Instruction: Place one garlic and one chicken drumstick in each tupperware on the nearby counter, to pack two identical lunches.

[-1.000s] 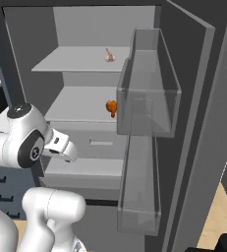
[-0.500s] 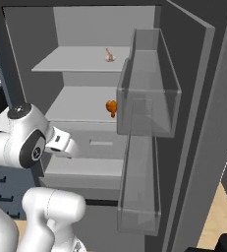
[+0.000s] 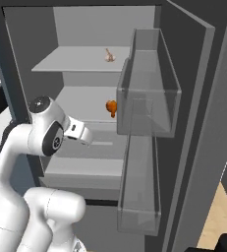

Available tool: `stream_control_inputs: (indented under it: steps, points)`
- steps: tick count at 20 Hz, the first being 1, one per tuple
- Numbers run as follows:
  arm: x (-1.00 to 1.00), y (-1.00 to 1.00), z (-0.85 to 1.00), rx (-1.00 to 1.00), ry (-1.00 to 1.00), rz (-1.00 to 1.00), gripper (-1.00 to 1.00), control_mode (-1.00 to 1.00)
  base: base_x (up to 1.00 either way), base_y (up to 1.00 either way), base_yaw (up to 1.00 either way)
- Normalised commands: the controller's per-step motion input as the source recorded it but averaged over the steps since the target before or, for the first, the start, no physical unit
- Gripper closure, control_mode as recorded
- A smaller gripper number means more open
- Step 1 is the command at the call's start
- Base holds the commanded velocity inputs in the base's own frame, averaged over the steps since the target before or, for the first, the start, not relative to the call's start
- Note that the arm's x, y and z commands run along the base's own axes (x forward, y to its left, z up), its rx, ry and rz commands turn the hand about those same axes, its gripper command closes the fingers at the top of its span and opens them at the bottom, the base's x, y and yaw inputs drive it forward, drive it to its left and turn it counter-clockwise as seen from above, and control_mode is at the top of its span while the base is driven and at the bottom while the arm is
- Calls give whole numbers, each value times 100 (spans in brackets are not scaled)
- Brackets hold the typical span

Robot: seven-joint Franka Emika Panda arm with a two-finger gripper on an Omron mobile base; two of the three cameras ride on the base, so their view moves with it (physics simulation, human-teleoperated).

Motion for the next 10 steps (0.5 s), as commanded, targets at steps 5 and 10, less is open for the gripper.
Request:
stream_control_inputs:
  steps: [5,10]
  points:
    - [68,-5,16,0,1,0,-100,-100,0,0,0]
    - [64,-4,1,0,0,0,-100,-100,0,0,0]
